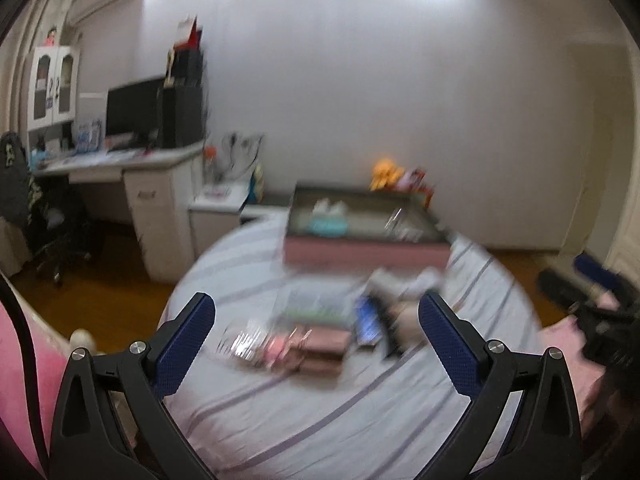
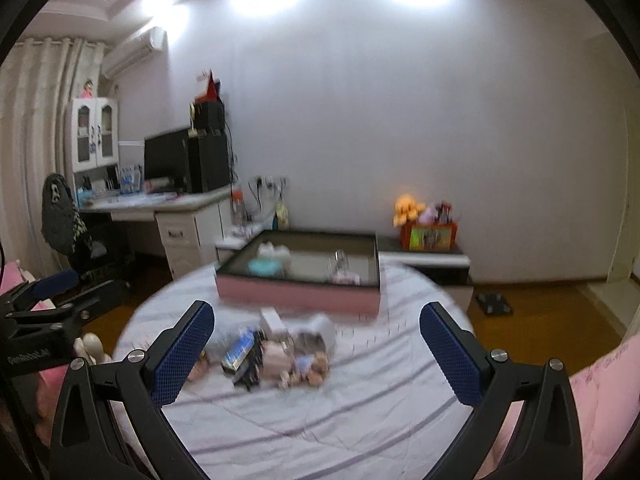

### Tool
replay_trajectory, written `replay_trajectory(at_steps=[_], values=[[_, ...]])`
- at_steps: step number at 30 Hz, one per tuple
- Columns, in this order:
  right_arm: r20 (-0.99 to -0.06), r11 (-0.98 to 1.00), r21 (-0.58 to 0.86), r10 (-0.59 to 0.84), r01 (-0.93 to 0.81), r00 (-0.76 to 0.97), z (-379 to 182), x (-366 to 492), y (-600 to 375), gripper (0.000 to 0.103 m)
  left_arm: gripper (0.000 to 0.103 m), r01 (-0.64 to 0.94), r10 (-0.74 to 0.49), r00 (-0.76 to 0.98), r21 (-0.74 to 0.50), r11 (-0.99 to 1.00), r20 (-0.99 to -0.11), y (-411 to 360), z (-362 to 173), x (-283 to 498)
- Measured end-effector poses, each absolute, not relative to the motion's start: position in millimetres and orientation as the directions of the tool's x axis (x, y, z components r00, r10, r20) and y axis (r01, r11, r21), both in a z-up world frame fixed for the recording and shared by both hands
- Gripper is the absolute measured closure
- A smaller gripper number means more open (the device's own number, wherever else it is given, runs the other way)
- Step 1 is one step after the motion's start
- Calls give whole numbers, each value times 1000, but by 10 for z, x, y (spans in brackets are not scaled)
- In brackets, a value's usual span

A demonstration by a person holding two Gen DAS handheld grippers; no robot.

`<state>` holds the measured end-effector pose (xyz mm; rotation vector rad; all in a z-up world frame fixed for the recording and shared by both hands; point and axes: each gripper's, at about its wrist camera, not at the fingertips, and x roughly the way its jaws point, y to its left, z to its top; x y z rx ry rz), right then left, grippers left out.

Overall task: Organize rigid objects
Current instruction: 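Grasp the rose-gold cylinder with the left tool while the right tool reaches for the white cup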

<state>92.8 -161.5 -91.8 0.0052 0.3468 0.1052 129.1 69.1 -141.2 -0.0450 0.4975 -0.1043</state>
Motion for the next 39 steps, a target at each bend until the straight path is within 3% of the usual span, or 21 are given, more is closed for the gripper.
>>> replay_trajectory(at_steps=[5, 12, 15, 16, 17, 19, 22, 35, 39], values=[[-447, 995, 35, 102, -96, 889, -1328, 1233, -1667, 0, 0, 75, -123, 782, -103, 992, -611, 691, -1900, 1642], [-530, 996, 36, 87, -81, 843, -1625, 1549, -1737, 0, 0, 57, -131, 693, -127, 990, -709, 654, -2220, 2060], [-552, 997, 36, 76, -67, 831, -1682, 1650, -1782, 0, 6, 50, -118, 696, -116, 992, -708, 637, -2244, 2124], [-557, 998, 34, 70, -62, 828, -1693, 1672, -1786, 0, 15, 58, -120, 697, -112, 992, -707, 631, -2242, 2135], [-564, 998, 31, 65, -57, 823, -1706, 1700, -1798, 0, 30, 82, -145, 694, -122, 989, -706, 617, -2244, 2141], [-578, 998, 29, 55, -47, 814, -1738, 1754, -1821, 0, 43, 118, -191, 686, -151, 981, -702, 606, -2228, 2131], [-596, 999, 27, 50, -42, 802, -1768, 1837, -1835, 0, 44, 129, -165, 697, -104, 986, -698, 542, -2212, 2121], [-636, 993, 83, 119, -86, 763, -1756, 2394, -1712, 0, 49, 181, -214, 740, -118, 976, -637, 559, -1867, 2008], [-686, 985, 136, 171, -106, 707, -1839, 2696, -1687, 0, 49, 186, -229, 722, -135, 973, -653, 542, -1918, 2062]])
